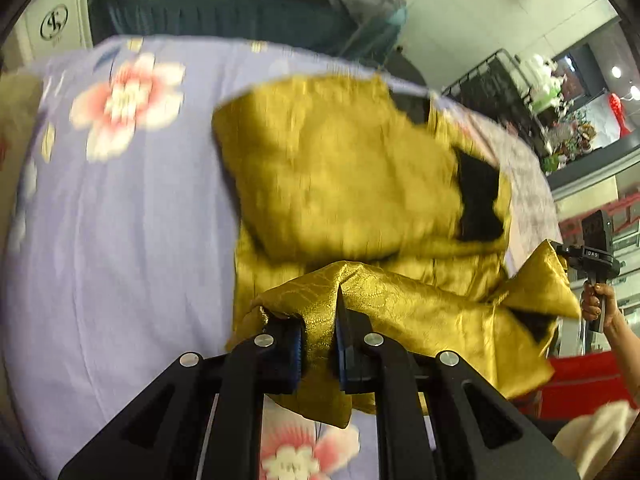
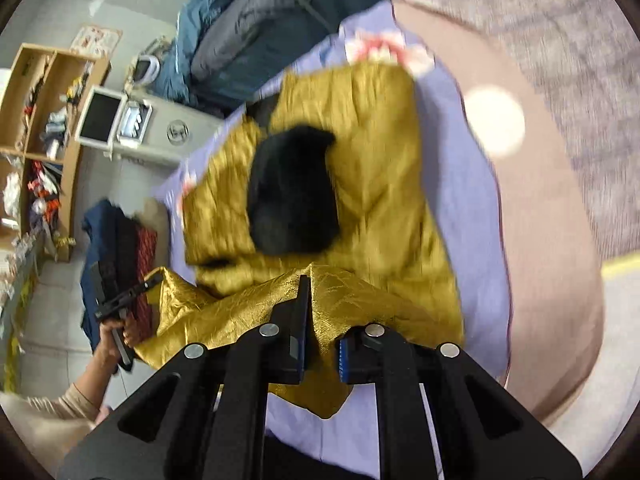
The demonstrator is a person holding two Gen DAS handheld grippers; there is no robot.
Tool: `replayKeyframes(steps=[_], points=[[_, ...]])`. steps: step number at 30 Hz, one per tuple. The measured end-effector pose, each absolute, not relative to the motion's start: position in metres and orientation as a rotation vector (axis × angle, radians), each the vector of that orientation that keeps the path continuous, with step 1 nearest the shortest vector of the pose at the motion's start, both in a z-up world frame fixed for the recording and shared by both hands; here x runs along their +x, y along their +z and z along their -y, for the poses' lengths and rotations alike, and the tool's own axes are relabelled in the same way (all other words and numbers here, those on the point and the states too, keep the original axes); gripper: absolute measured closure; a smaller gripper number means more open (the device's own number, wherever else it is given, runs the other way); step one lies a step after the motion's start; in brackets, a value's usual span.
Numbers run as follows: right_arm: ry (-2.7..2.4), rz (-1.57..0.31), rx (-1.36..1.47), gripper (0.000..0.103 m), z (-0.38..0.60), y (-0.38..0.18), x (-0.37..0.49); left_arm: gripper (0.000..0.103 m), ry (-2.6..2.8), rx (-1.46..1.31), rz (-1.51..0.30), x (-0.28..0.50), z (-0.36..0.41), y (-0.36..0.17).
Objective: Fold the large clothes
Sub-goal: 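Grasp the jacket hem with both tools and lift it toward the collar, then lay the hem over the collar with both tools and smooth the folded bundle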
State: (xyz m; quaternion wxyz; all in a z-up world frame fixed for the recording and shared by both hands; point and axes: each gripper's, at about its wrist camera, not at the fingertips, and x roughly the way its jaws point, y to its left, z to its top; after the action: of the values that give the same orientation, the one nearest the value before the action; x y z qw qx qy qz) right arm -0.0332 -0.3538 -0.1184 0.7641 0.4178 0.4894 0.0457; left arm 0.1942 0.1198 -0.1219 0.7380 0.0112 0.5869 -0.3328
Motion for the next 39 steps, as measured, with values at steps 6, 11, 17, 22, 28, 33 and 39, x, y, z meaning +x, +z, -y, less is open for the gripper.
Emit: replayKeyframes(steps=[6,11,17,22,28,33,39], points=[[0.021,-0.988,0.949,0.091,0.41,-0.11,0.043,0.091,-0.701,-0.029,-1.225,0.281,-0.082,-0.097],[-0.064,-1.028,0.943,0.091,0.426,-0.122,0.097,0.091,-0.625,0.019,-1.249,0.329,-0.049,-0.102],[-0.165,-1.037,1.0,0.092,0.442,-0.144,0.115,0.091,-0.555,-0.016,-1.271,0.354,-0.038,-0.118],[-0.223,-1.052,1.011,0.091,0.443,-0.155,0.124,0.088,-0.504,-0.095,-1.345,0.366,-0.044,-0.137],[-0.282,-1.042,1.049,0.092,0.448,-0.167,0.13,0.082,-0.532,-0.314,-1.352,0.376,-0.074,-0.126],[-0.303,-1.041,1.045,0.092,0.447,-0.171,0.141,0.067,-0.556,-0.395,-1.348,0.378,-0.1,-0.107],[-0.351,-1.067,1.02,0.091,0.448,-0.177,0.147,0.015,-0.382,-0.384,-1.155,0.375,-0.146,-0.066]])
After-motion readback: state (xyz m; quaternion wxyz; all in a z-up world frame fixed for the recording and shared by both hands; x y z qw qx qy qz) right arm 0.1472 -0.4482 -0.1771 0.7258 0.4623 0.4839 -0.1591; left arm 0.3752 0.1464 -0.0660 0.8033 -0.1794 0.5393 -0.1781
